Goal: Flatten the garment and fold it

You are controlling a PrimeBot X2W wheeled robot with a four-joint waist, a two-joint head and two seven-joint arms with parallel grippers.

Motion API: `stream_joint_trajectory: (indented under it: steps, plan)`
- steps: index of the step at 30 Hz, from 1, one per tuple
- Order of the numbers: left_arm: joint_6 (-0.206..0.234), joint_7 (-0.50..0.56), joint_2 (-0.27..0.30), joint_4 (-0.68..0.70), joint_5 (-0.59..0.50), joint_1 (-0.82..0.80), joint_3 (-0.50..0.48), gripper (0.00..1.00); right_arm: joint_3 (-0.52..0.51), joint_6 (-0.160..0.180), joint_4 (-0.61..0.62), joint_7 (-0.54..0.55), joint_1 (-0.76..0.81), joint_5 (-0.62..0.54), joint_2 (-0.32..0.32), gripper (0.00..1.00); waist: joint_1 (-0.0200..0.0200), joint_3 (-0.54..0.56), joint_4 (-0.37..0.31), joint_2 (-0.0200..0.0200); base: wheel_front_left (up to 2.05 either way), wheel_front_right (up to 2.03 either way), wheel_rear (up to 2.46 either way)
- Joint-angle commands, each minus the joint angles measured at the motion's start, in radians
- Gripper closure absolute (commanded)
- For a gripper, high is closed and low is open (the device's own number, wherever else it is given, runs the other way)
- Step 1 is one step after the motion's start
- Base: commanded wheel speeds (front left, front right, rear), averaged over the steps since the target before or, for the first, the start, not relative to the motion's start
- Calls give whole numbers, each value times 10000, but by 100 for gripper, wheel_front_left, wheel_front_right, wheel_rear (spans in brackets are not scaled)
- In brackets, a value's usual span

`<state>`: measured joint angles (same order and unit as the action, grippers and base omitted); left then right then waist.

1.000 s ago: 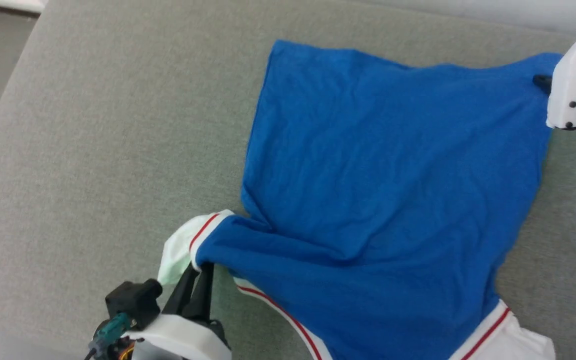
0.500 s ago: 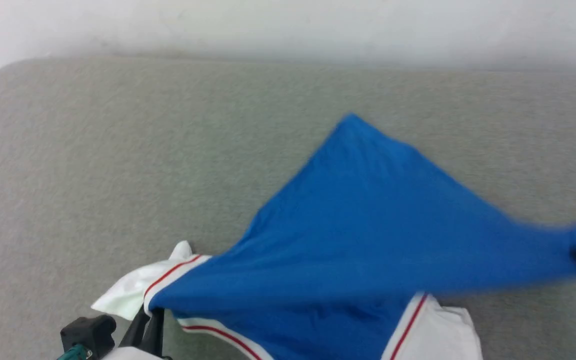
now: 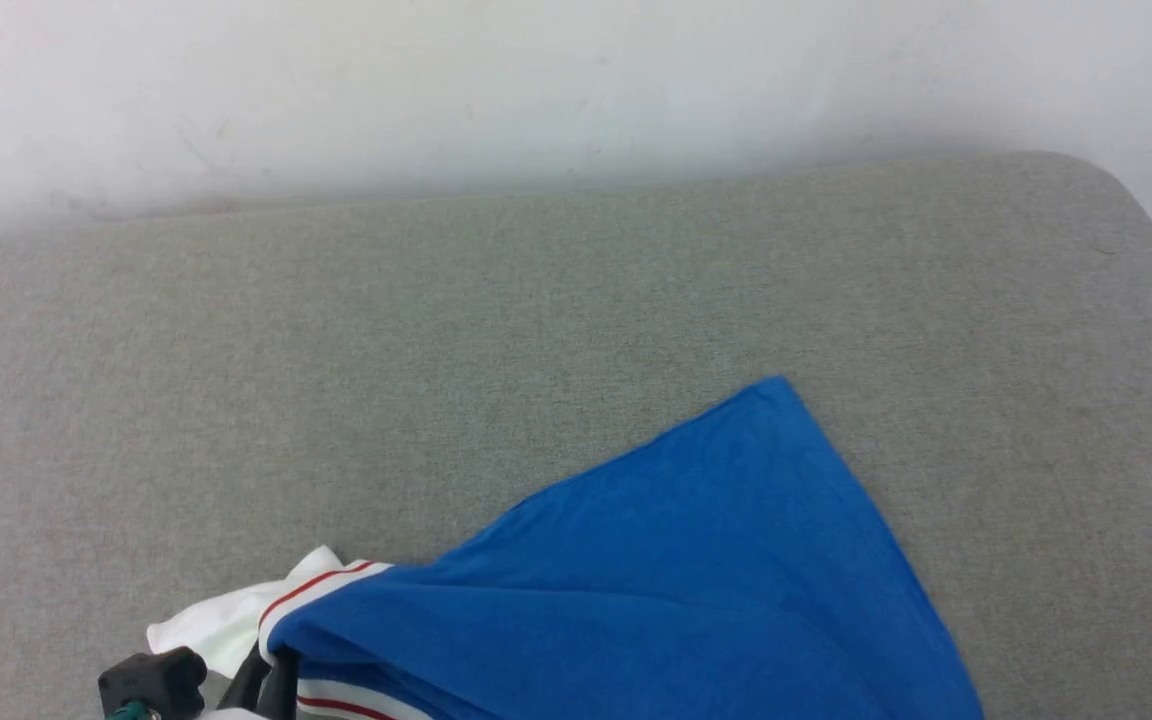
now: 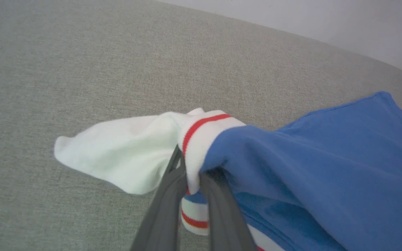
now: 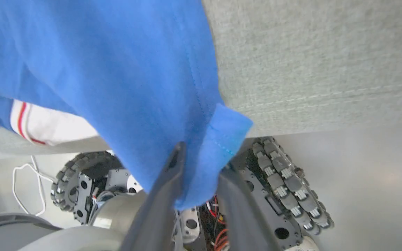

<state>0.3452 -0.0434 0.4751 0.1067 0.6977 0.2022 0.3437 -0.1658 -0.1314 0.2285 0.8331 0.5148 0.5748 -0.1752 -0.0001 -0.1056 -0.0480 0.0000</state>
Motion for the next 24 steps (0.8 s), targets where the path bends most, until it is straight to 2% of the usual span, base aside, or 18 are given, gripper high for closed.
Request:
stream_joint_trajectory:
  steps: [1,3,7,10,13,19,24]
  plan:
    - [-8,-4,30,-40,75,68,-50,100,-83,7,108,-149,-96,35,13,0,1,91,-98,0,0,0,0]
    - [-11,-8,15,-73,102,79,-47,100,-134,7,280,-948,-398,128,133,0,1,108,-135,0,0,0,0]
    - [-4,-25,-4,-75,132,82,-46,100,-552,7,29,-3276,-1623,-26,299,0,1,67,-236,0,0,0,0]
    - [-13,-20,0,-63,107,9,-12,100,-415,7,-843,-4601,-2890,-138,372,0,1,-33,-255,0,0,0,0]
    - [-3,-37,-29,-31,55,-125,28,100,344,7,-1922,-5279,-4324,-278,320,0,1,-211,-236,0,0,0,0]
    - [-78,-56,-186,114,-164,-659,298,100,1931,7,-4112,-5523,-7266,-372,-111,0,1,-712,107,0,0,0,0]
    - [-185,-53,-368,221,-410,-1244,612,100,3247,7,-5974,-4483,-9316,-38,-679,0,1,-1188,520,0,0,0,0]
